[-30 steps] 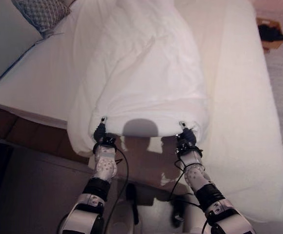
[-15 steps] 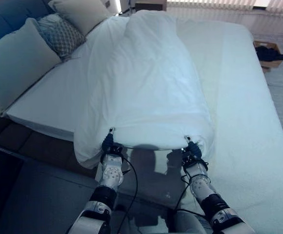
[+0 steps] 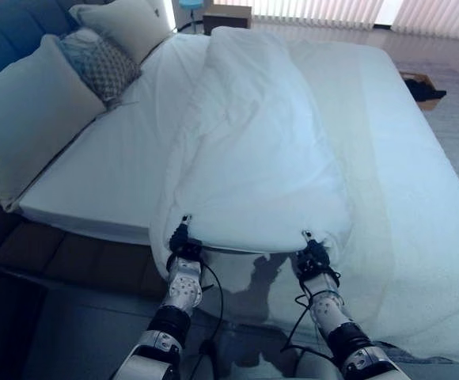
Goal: Make the bed
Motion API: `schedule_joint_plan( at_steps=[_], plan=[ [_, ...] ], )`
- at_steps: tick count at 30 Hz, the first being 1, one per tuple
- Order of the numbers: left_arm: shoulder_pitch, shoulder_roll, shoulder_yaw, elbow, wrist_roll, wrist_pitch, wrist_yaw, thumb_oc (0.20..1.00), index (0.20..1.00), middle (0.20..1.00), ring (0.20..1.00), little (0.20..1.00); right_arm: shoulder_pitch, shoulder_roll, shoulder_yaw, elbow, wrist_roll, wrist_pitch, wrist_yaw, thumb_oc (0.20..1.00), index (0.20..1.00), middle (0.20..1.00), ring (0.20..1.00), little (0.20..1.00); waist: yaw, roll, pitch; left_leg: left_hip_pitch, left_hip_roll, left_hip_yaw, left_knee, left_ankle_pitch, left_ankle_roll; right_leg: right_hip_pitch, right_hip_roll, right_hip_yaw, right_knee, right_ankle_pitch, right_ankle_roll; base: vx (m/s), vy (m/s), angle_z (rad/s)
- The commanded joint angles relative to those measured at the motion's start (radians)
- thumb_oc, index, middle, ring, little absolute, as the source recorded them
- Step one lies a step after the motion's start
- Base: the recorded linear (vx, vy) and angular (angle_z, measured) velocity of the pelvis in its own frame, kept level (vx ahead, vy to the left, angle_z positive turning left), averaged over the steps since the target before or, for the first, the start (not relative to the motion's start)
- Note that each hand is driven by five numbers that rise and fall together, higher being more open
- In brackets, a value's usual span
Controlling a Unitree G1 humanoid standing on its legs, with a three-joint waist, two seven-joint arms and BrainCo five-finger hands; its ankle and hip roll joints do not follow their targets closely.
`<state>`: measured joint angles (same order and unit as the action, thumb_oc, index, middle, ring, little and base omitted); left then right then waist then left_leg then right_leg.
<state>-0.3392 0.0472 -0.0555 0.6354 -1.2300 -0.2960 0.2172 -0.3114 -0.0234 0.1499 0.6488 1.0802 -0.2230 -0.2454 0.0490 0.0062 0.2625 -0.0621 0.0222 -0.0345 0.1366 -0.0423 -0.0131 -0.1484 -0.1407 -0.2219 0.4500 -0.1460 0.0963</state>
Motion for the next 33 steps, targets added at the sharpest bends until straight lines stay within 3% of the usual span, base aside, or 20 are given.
schedule_joint_plan(
  at_steps=[1,4,6,7,8,13,14,18,20,21,22,23,24,25,26,27,28,30,31,33],
  plan=[
    [0.012,0.101,0.084,-0.12,0.042,-0.085,-0.011,0.2,0.2,0.2,0.2,0.2,-0.023,-0.077,-0.024,0.028,0.001,-0.064,0.021,0.2,0.2,0.2,0.2,0.2,0.006,-0.026,-0.044,0.051,-0.085,0.019,-0.112,0.037,-0.028,0.051,0.131,0.04,-0.163,0.045,-0.002,-0.01,0.115,-0.4],
    [0.018,0.072,0.07,-0.099,0.044,-0.073,-0.021,0.2,0.2,0.2,0.2,0.2,-0.003,-0.101,-0.036,0.023,0.001,-0.081,0.007,0.2,0.2,0.2,0.2,0.2,-0.01,-0.025,-0.045,0.041,-0.131,0.0,-0.063,0.028,-0.058,0.099,0.166,0.106,-0.253,0.041,-0.051,0.01,0.143,0.21],
    [0.029,0.048,0.069,-0.11,0.034,-0.08,-0.03,0.2,0.2,0.2,0.2,0.2,0.019,-0.118,-0.041,0.012,-0.003,-0.08,0.003,0.2,0.2,0.2,0.2,0.2,-0.022,-0.02,-0.038,-0.012,-0.154,0.007,0.095,0.041,-0.115,0.114,0.138,0.091,-0.26,0.05,-0.063,0.0,0.127,0.94],
    [0.03,0.047,0.069,-0.111,0.034,-0.08,-0.031,0.2,0.2,0.2,0.2,0.2,0.021,-0.119,-0.041,0.011,-0.003,-0.08,0.002,0.2,0.2,0.2,0.2,0.2,-0.025,-0.018,-0.037,-0.017,-0.153,0.005,0.106,0.036,-0.116,0.116,0.139,0.088,-0.261,0.05,-0.064,0.01,0.257,1.24],
    [0.044,0.031,0.077,-0.105,0.018,-0.073,-0.03,0.2,0.2,0.2,0.2,0.2,0.041,-0.13,-0.044,0.008,-0.014,-0.073,-0.004,0.2,0.2,0.2,0.2,0.2,-0.028,-0.017,-0.017,-0.047,-0.095,0.04,0.23,0.054,-0.13,0.17,0.111,0.089,-0.282,0.039,-0.06,0.0,0.185,1.02],
    [0.058,0.036,0.088,-0.105,0.001,-0.073,-0.026,0.2,0.2,0.2,0.2,0.2,0.04,-0.121,-0.037,0.016,-0.011,-0.068,-0.006,0.2,0.2,0.2,0.2,0.2,-0.024,-0.033,-0.053,-0.041,-0.016,0.022,0.159,0.007,-0.067,0.174,0.076,0.104,-0.314,0.044,-0.038,0.07,0.226,-0.08],
    [0.059,0.038,0.09,-0.104,-0.007,-0.077,-0.012,0.2,0.2,0.2,0.2,0.2,0.041,-0.115,-0.029,0.02,-0.02,-0.059,-0.012,0.2,0.2,0.2,0.2,0.2,-0.02,-0.037,-0.076,-0.023,0.069,-0.069,0.091,0.04,-0.069,0.175,0.037,0.139,-0.325,0.043,-0.017,0.11,0.324,-0.33],
    [0.046,0.042,0.088,-0.095,-0.016,-0.078,-0.001,0.2,0.2,0.2,0.2,0.2,0.039,-0.113,-0.026,0.015,-0.023,-0.047,-0.02,0.2,0.2,0.2,0.2,0.2,-0.016,-0.025,-0.091,-0.003,0.148,-0.181,0.008,0.112,-0.097,0.178,-0.012,0.191,-0.338,0.055,0.018,0.09,0.482,-0.07],
    [0.03,0.048,0.082,-0.094,-0.019,-0.088,0.002,0.2,0.2,0.2,0.2,0.2,0.021,-0.115,-0.02,0.023,-0.025,-0.041,-0.027,0.2,0.2,0.2,0.2,0.2,-0.012,-0.025,-0.088,-0.006,0.138,-0.231,0.098,0.058,-0.116,0.158,-0.056,0.22,-0.34,0.087,0.043,0.01,0.653,-0.08],
    [0.021,0.059,0.059,-0.089,-0.001,-0.074,-0.004,0.2,0.2,0.2,0.2,0.2,0.027,-0.112,-0.014,0.01,-0.035,-0.026,-0.014,0.2,0.2,0.2,0.2,0.2,-0.026,-0.025,-0.096,0.018,0.12,-0.17,0.08,-0.028,-0.122,0.168,-0.117,0.228,-0.363,0.145,0.072,0.01,0.62,-0.27],
    [0.022,0.06,0.059,-0.09,0.0,-0.074,-0.003,0.2,0.2,0.2,0.2,0.2,0.027,-0.112,-0.014,0.01,-0.035,-0.026,-0.014,0.2,0.2,0.2,0.2,0.2,-0.022,-0.027,-0.095,0.019,0.118,-0.165,0.082,-0.03,-0.12,0.169,-0.118,0.232,-0.367,0.148,0.074,-0.03,0.739,-0.17],
    [0.024,0.085,0.063,-0.095,0.02,-0.075,0.0,0.2,0.2,0.2,0.2,0.2,0.006,-0.087,-0.005,0.023,-0.047,-0.024,-0.013,0.2,0.2,0.2,0.2,0.2,0.008,-0.045,-0.083,0.048,0.107,-0.129,0.078,-0.086,-0.104,0.127,-0.139,0.24,-0.369,0.268,0.086,-0.07,0.317,-0.01],
    [0.023,0.086,0.063,-0.096,0.02,-0.074,0.0,0.2,0.2,0.2,0.2,0.2,0.005,-0.087,-0.006,0.024,-0.047,-0.024,-0.013,0.2,0.2,0.2,0.2,0.2,0.01,-0.048,-0.085,0.046,0.105,-0.126,0.074,-0.081,-0.103,0.122,-0.141,0.244,-0.371,0.272,0.087,-0.13,0.466,-0.13],
    [0.036,0.107,0.074,-0.11,0.032,-0.074,0.004,0.2,0.2,0.2,0.2,0.2,0.002,-0.069,0.002,0.022,-0.048,-0.023,-0.009,0.2,0.2,0.2,0.2,0.2,0.047,-0.046,-0.076,0.057,0.117,-0.097,0.055,-0.082,-0.093,0.086,-0.131,0.174,-0.34,0.261,0.085,-0.21,0.448,-0.8],
    [0.053,0.133,0.091,-0.133,0.049,-0.076,0.009,0.2,0.2,0.2,0.2,0.2,-0.019,-0.036,0.023,0.037,-0.037,-0.02,0.007,0.2,0.2,0.2,0.2,0.2,0.103,-0.045,-0.065,0.069,0.118,-0.062,0.022,-0.074,-0.076,0.053,-0.112,0.044,-0.251,0.215,0.082,-0.2,0.446,-1.13],
    [0.053,0.133,0.091,-0.134,0.049,-0.075,0.009,0.2,0.2,0.2,0.2,0.2,-0.02,-0.036,0.023,0.037,-0.037,-0.02,0.008,0.2,0.2,0.2,0.2,0.2,0.102,-0.047,-0.066,0.067,0.116,-0.062,0.019,-0.07,-0.076,0.05,-0.114,0.045,-0.251,0.217,0.081,-0.2,0.495,-1.51],
    [0.054,0.146,0.093,-0.146,0.045,-0.079,-0.005,0.2,0.2,0.2,0.2,0.2,-0.042,-0.02,0.053,0.05,-0.013,-0.024,0.03,0.2,0.2,0.2,0.2,0.2,0.11,-0.061,-0.061,0.086,0.104,-0.054,-0.005,-0.059,-0.061,0.045,-0.008,0.065,-0.212,0.138,0.066,-0.08,0.265,-1.23],
    [0.054,0.153,0.094,-0.15,0.053,-0.08,-0.005,0.2,0.2,0.2,0.2,0.2,-0.045,-0.016,0.064,0.048,-0.007,-0.028,0.035,0.2,0.2,0.2,0.2,0.2,0.115,-0.068,-0.061,0.088,0.094,-0.06,-0.011,-0.049,-0.054,0.049,0.029,0.086,-0.22,0.123,0.054,-0.07,0.175,-0.71],
    [0.05,0.16,0.104,-0.149,0.057,-0.083,0.002,0.2,0.2,0.2,0.2,0.2,-0.04,-0.029,0.086,0.019,-0.008,-0.039,0.042,0.2,0.2,0.2,0.2,0.2,0.119,-0.085,-0.058,0.078,0.067,-0.081,0.004,-0.051,-0.044,0.084,0.105,0.146,-0.244,0.085,0.007,-0.05,0.026,-0.03],
    [0.069,0.149,0.127,-0.176,0.059,-0.087,0.006,0.2,0.2,0.2,0.2,0.2,-0.03,-0.036,0.099,-0.012,-0.017,-0.037,0.047,0.2,0.2,0.2,0.2,0.2,0.128,-0.093,-0.066,0.067,0.044,-0.084,0.002,-0.045,-0.042,0.128,0.099,0.139,-0.315,0.087,-0.015,-0.06,-0.012,0.31]
  ],
)
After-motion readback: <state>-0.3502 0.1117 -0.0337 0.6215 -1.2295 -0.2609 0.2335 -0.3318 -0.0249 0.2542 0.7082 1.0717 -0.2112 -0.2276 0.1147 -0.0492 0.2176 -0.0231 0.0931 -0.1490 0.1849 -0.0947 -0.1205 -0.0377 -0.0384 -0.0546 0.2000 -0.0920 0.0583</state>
